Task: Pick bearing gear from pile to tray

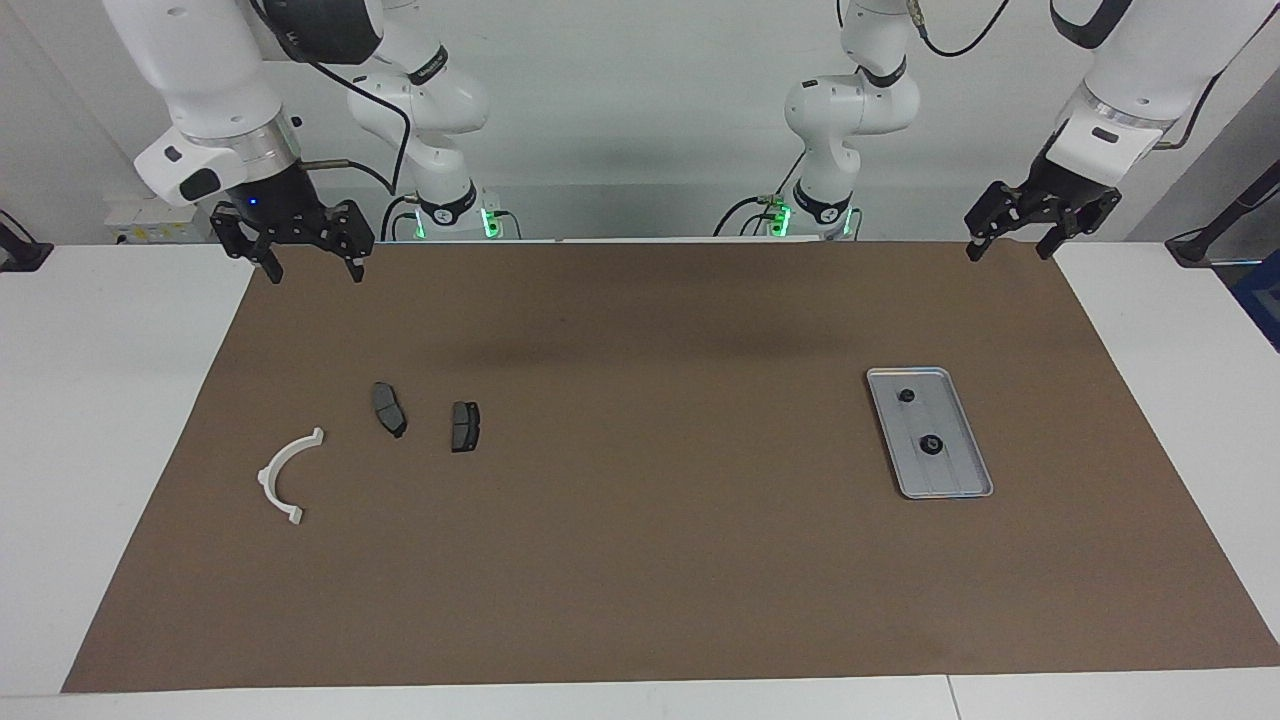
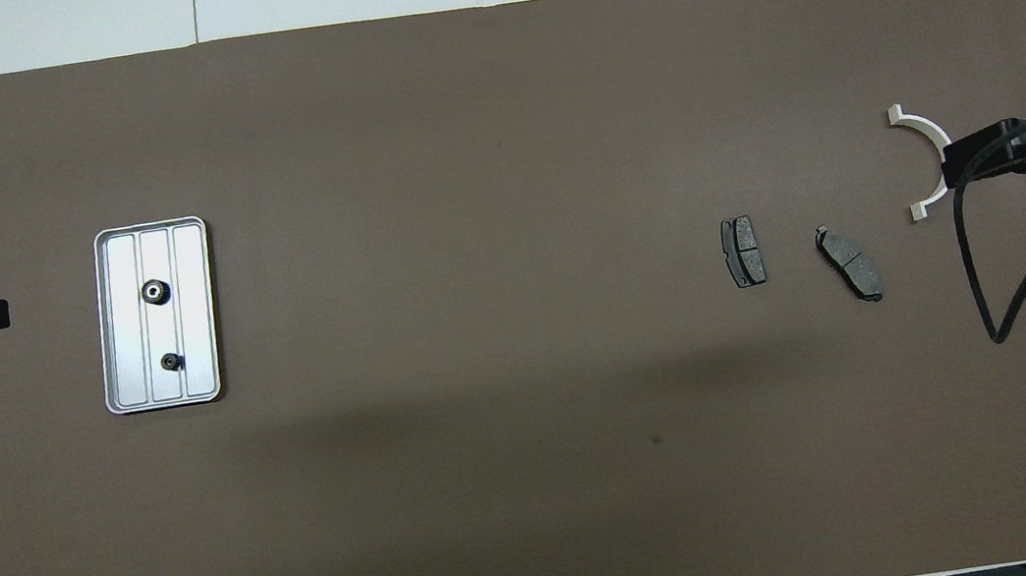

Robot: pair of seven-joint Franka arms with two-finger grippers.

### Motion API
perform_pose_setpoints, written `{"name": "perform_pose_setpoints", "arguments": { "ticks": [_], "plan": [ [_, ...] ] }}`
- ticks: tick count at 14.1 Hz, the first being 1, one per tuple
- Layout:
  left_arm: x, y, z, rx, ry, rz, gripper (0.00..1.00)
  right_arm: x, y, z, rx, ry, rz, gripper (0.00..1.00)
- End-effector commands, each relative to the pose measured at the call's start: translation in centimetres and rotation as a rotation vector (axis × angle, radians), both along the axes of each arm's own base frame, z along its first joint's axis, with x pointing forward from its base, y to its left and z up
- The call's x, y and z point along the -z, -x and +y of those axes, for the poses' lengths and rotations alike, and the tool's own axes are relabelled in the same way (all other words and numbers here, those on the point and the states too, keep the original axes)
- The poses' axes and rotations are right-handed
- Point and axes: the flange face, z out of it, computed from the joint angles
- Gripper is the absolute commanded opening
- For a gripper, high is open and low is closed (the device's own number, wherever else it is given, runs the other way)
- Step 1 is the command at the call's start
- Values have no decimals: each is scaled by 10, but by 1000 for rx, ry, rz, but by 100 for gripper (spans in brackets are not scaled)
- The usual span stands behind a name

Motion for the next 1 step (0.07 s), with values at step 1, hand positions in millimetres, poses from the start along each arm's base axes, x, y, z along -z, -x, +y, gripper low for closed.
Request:
{"name": "perform_pose_setpoints", "arguments": {
  "ticks": [1],
  "plan": [
    [-2, 6, 1, 11, 5, 1, 100, -3, 6, 7, -12, -12, -1, 100]
  ]
}}
